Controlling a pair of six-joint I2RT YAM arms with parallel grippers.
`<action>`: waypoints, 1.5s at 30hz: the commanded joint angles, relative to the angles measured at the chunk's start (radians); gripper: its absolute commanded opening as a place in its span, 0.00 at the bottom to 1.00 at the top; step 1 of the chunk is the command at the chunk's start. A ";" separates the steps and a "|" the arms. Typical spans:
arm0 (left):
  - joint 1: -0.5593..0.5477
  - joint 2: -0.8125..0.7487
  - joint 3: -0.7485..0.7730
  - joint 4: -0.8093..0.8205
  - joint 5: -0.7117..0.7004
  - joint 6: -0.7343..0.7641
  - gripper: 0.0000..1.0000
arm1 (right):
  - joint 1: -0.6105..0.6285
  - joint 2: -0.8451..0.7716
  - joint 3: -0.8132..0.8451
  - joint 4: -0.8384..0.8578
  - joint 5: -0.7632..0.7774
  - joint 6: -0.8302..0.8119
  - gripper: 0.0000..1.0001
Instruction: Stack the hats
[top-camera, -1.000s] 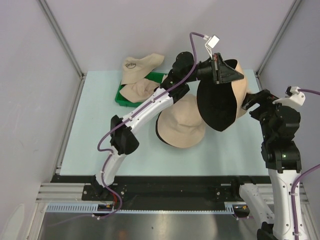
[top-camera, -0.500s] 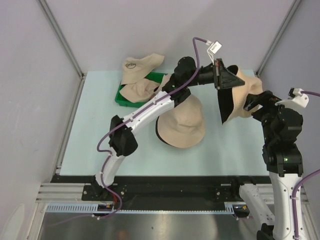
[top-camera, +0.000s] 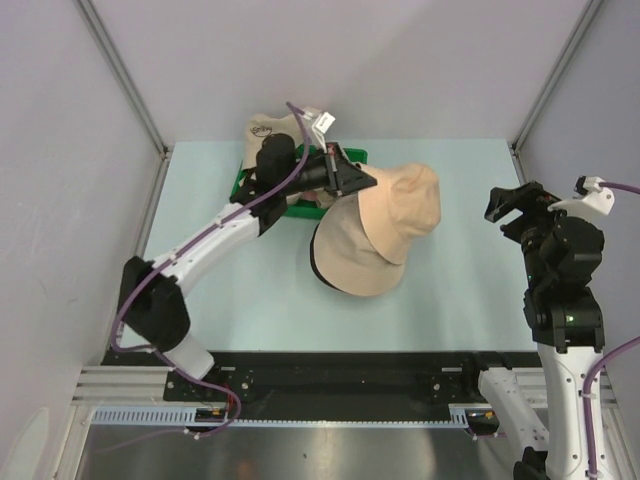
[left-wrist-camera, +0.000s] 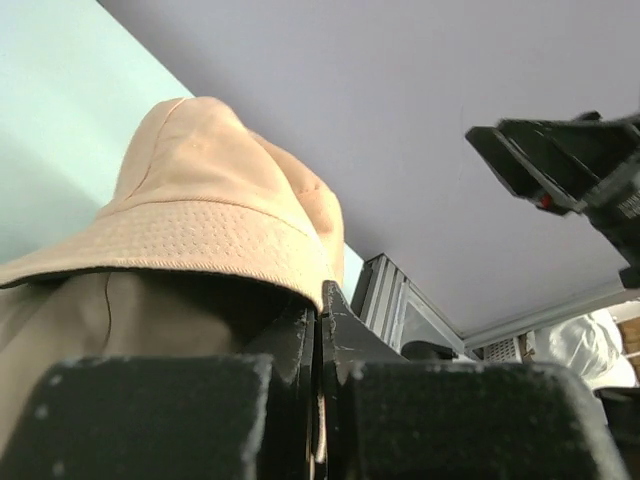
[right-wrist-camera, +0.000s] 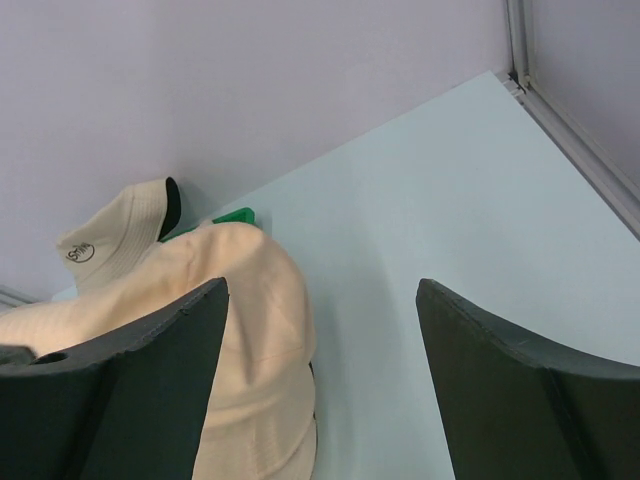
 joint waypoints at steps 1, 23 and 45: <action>0.024 -0.165 -0.088 -0.006 -0.038 0.094 0.00 | 0.001 0.005 -0.010 0.044 -0.019 0.010 0.81; 0.168 -0.340 -0.597 -0.053 -0.216 0.150 0.00 | 0.039 0.126 -0.108 0.166 -0.407 -0.004 0.81; 0.168 -0.351 -0.864 0.167 -0.159 0.163 0.00 | -0.039 0.282 -0.540 0.640 -0.977 0.209 0.80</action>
